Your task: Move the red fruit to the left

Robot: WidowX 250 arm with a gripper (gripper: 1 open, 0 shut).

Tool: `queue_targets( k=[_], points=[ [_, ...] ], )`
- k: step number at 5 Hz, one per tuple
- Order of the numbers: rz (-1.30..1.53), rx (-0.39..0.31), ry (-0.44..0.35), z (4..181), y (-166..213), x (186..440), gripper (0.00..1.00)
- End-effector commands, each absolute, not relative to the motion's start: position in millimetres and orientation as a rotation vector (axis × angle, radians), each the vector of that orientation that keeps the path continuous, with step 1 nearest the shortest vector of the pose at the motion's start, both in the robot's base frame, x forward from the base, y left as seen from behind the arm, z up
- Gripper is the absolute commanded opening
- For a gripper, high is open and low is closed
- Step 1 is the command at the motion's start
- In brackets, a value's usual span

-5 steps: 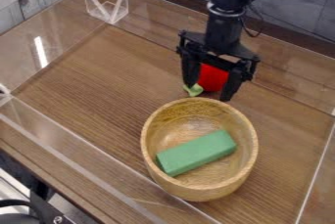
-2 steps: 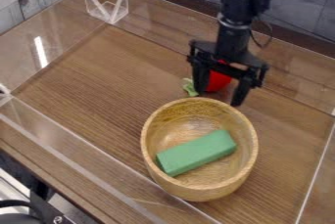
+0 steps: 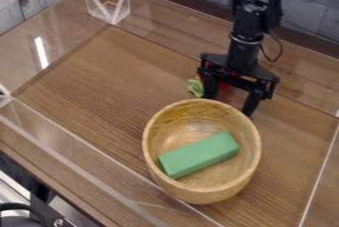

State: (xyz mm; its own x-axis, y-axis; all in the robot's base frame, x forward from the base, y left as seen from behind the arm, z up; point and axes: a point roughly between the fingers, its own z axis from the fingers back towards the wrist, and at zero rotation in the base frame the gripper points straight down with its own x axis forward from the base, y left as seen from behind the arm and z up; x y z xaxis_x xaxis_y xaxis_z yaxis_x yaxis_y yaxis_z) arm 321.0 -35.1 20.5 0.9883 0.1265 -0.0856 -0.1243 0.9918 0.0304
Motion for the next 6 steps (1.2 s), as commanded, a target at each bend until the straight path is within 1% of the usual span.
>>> queue_targets(
  k=[1, 2, 3, 4, 5, 6],
  points=[
    [0.092, 0.014, 0.013, 34.8, -41, 337, 1.00],
    [0.172, 0.011, 0.005, 34.4, -40, 341, 0.00],
    [0.248, -0.008, -0.018, 38.2, -37, 344, 0.00],
    [0.248, -0.026, -0.035, 51.3, -39, 343, 0.00],
    [0.239, -0.032, -0.040, 56.6, -41, 342, 0.00],
    [0.201, -0.033, -0.041, 70.6, -42, 344, 1.00]
  ],
)
